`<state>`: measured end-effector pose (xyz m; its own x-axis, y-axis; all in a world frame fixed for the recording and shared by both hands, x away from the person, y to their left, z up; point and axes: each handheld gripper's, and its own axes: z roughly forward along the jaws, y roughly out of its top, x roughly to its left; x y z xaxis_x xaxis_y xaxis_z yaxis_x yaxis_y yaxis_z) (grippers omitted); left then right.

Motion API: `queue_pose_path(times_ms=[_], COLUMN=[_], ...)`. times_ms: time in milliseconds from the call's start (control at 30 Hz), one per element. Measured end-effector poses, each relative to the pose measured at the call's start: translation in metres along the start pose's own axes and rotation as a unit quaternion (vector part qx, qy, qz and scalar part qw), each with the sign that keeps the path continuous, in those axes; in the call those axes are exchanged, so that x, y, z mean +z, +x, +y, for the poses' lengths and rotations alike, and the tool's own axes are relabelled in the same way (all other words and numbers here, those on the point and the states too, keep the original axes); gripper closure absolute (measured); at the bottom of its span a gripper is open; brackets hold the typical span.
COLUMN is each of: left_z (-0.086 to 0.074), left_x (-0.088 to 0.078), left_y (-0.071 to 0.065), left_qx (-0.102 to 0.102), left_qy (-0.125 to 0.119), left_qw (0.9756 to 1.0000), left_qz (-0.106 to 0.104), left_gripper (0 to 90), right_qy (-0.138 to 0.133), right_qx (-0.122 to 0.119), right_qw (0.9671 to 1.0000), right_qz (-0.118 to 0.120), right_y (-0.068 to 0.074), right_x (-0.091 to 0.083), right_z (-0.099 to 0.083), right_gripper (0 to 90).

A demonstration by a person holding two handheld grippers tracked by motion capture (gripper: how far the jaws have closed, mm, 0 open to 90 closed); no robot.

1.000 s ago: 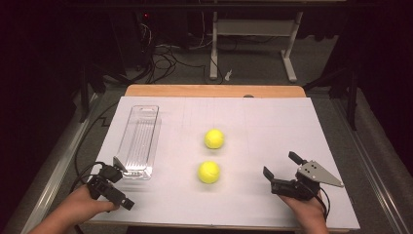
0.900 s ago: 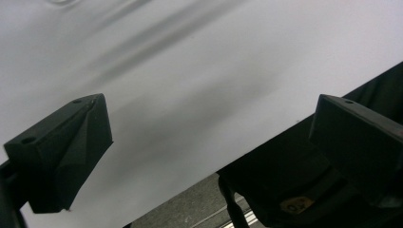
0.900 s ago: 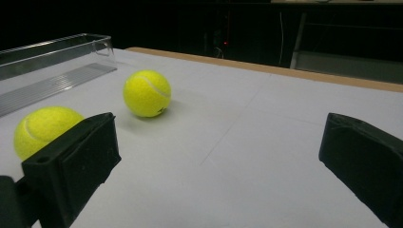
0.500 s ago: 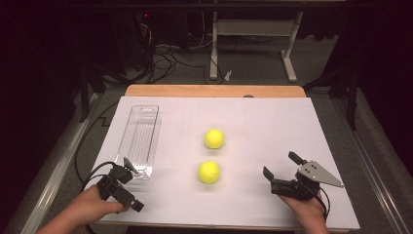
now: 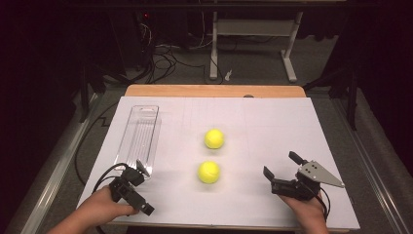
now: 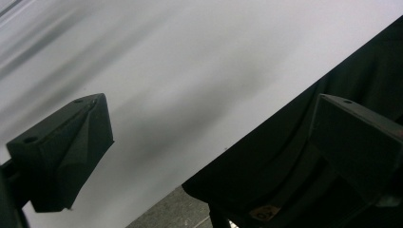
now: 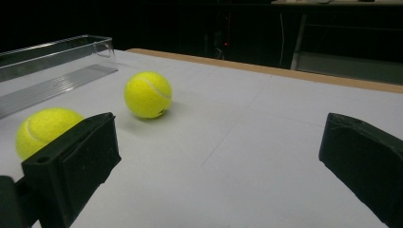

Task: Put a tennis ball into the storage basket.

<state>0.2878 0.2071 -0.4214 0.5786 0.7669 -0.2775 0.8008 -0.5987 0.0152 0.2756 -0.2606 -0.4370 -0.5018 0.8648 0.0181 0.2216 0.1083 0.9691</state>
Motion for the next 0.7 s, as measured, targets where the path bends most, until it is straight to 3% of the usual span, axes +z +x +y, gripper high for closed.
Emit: queue_pose_path(times_ms=[700], left_z=[0.023], left_x=[0.008], left_y=[-0.028], left_qx=[0.033], left_qy=[0.007], left_qw=[0.9994], left_qz=[-0.01], left_gripper=[0.2], right_qy=[-0.001], right_qx=[-0.001], right_qw=[1.0], right_qz=[0.001], right_y=[0.0], right_x=[0.0], right_z=[0.0], right_gripper=[0.2])
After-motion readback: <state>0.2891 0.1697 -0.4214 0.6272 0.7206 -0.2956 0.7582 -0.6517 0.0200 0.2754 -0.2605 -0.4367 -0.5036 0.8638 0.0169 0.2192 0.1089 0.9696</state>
